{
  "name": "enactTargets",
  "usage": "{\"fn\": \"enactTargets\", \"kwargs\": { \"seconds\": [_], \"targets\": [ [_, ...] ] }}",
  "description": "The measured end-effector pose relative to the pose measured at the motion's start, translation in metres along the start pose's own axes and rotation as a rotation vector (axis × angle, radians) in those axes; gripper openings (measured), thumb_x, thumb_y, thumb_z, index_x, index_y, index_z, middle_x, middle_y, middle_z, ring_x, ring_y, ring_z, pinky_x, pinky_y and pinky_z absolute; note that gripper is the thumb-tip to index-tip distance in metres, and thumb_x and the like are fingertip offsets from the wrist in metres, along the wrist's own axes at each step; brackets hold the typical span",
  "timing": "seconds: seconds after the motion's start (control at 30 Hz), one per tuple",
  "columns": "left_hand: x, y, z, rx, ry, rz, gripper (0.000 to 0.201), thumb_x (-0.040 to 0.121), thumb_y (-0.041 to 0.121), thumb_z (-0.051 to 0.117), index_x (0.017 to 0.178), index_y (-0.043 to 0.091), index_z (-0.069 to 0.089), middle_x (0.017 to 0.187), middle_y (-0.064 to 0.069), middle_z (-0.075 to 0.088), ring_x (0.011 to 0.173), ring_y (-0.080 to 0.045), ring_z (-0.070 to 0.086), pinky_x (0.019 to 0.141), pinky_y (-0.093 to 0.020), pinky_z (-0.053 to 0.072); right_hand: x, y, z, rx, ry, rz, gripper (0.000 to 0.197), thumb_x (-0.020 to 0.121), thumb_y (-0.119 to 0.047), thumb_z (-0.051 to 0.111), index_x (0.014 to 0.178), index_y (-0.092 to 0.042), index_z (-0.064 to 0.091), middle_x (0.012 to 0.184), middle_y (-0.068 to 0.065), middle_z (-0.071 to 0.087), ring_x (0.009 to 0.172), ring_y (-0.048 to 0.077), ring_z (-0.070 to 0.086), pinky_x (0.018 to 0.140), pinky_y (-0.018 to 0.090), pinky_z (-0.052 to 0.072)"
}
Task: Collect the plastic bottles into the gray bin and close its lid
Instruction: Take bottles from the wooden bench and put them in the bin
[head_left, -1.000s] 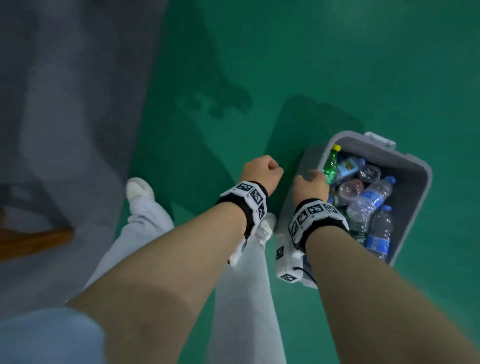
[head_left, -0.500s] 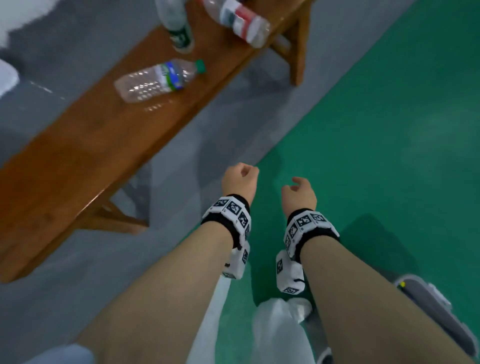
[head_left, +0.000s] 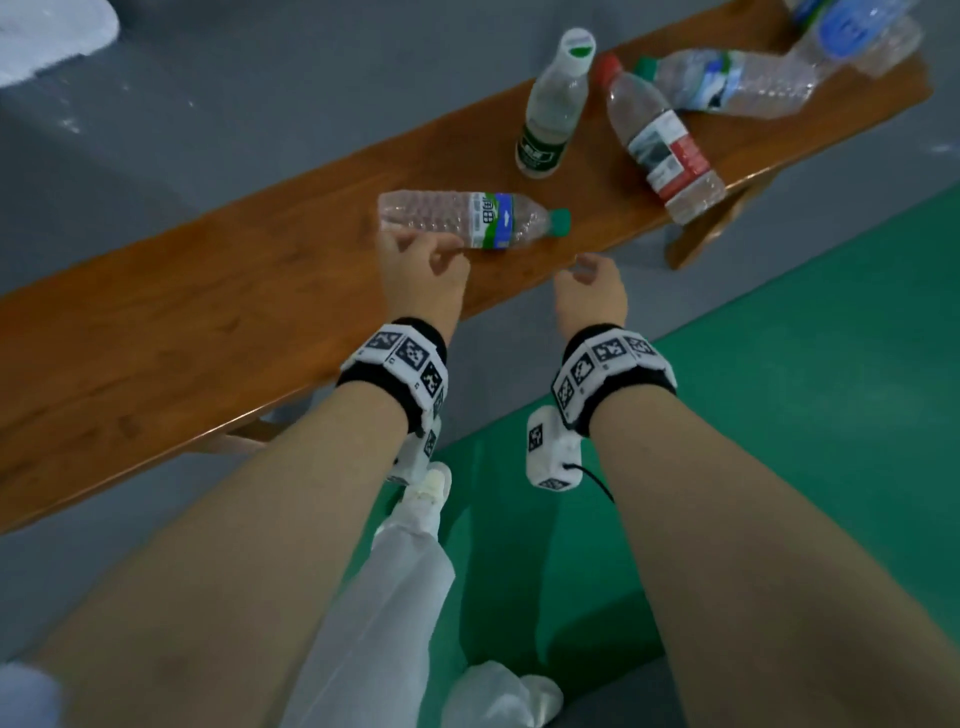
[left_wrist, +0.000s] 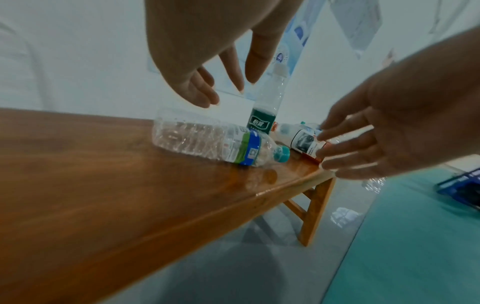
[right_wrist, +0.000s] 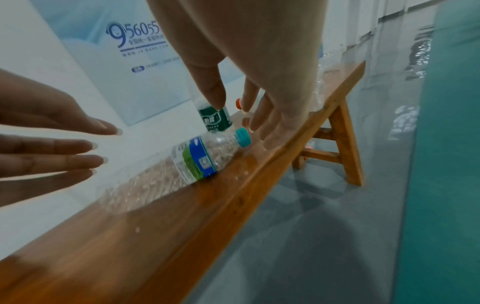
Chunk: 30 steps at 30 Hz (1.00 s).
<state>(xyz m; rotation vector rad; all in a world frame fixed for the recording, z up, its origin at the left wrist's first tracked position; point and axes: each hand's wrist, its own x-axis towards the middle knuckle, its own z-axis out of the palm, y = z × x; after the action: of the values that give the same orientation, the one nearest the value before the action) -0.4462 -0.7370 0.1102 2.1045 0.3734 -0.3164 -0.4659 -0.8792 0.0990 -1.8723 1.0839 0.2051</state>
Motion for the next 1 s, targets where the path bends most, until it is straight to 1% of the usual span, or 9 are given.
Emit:
{"fn": "enactTargets", "kwargs": {
  "seconds": [0.07,0.17,0.27,0.33,0.43,0.63,0.8,0.9,1.0],
  "targets": [
    [0.020,0.008,0.002,0.061,-0.021,0.054,0.020,0.087,0.016,0.064,0.107,0.016,0.065,0.129,-0.003,0.032,0.111,-0.007,0.040,0.092,0.001,0.032,0.017,-0.021,0.009,0.031,0.030,-0.037,0.041,0.089,-0.019,0.058,0.129,-0.018,0.051,0.123,0.001,0.059,0.109,0.018,0.057,0.091,0.028,0.046],
    [0.049,0.016,0.006,0.130,-0.076,0.055,0.040,0.086,0.013,0.067,0.124,0.019,0.059,0.140,-0.003,0.020,0.114,-0.006,0.032,0.085,0.009,0.020,0.042,-0.048,0.021,0.034,0.043,-0.078,0.050,0.086,-0.024,0.065,0.132,-0.019,0.048,0.125,0.001,0.057,0.111,0.016,0.056,0.095,0.029,0.048],
    [0.074,0.015,0.012,0.266,-0.132,0.046,0.059,0.085,0.013,0.068,0.139,0.022,0.045,0.149,-0.004,0.008,0.127,-0.010,0.027,0.100,-0.008,0.011,0.062,-0.069,0.029,0.070,0.066,-0.081,0.070,0.082,-0.029,0.072,0.142,-0.018,0.037,0.137,0.000,0.049,0.124,0.016,0.049,0.102,0.029,0.043],
    [0.092,0.010,0.018,0.402,-0.196,0.057,0.066,0.084,0.015,0.068,0.143,0.023,0.039,0.152,-0.008,0.006,0.140,-0.023,0.021,0.111,-0.021,0.017,0.074,-0.079,0.035,0.127,0.078,-0.087,0.087,0.076,-0.028,0.078,0.147,-0.017,0.029,0.146,0.001,0.040,0.134,0.017,0.041,0.109,0.031,0.037],
    [0.111,0.000,0.024,0.660,-0.238,0.106,0.071,0.078,0.021,0.071,0.140,0.026,0.037,0.151,-0.013,0.007,0.140,-0.034,0.017,0.115,-0.041,0.022,0.091,-0.086,0.046,0.205,0.051,-0.140,0.100,0.067,-0.022,0.085,0.148,-0.017,0.026,0.149,0.000,0.038,0.137,0.016,0.038,0.112,0.035,0.035],
    [0.115,-0.017,0.028,0.797,-0.148,0.203,0.067,0.074,0.018,0.069,0.134,0.021,0.040,0.138,-0.015,0.030,0.135,-0.035,0.024,0.111,-0.045,0.022,0.112,-0.078,0.064,0.186,0.073,-0.205,0.070,0.075,-0.023,0.078,0.137,-0.018,0.046,0.132,-0.005,0.056,0.121,0.010,0.052,0.104,0.028,0.044],
    [0.104,-0.028,0.031,0.813,-0.090,0.197,0.067,0.074,0.017,0.066,0.134,0.024,0.039,0.134,-0.012,0.037,0.134,-0.034,0.026,0.112,-0.046,0.024,0.113,-0.083,0.074,0.151,0.049,-0.294,0.101,0.064,-0.034,0.084,0.147,-0.018,0.029,0.145,-0.002,0.043,0.134,0.015,0.041,0.111,0.036,0.038],
    [0.099,-0.035,0.033,0.832,-0.054,0.234,0.067,0.075,0.019,0.065,0.136,0.026,0.038,0.133,-0.010,0.039,0.133,-0.033,0.027,0.113,-0.045,0.022,0.121,-0.093,0.076,0.146,0.063,-0.329,0.078,0.070,-0.033,0.081,0.136,-0.016,0.042,0.129,-0.004,0.056,0.119,0.011,0.053,0.099,0.025,0.047],
    [0.096,-0.040,0.033,0.850,-0.033,0.242,0.066,0.075,0.022,0.067,0.135,0.026,0.039,0.131,-0.010,0.040,0.131,-0.032,0.029,0.111,-0.045,0.020,0.119,-0.090,0.074,0.225,0.073,-0.321,0.061,0.075,-0.029,0.078,0.128,-0.018,0.049,0.116,-0.009,0.059,0.099,0.002,0.056,0.064,-0.002,0.041]
  ]
}}
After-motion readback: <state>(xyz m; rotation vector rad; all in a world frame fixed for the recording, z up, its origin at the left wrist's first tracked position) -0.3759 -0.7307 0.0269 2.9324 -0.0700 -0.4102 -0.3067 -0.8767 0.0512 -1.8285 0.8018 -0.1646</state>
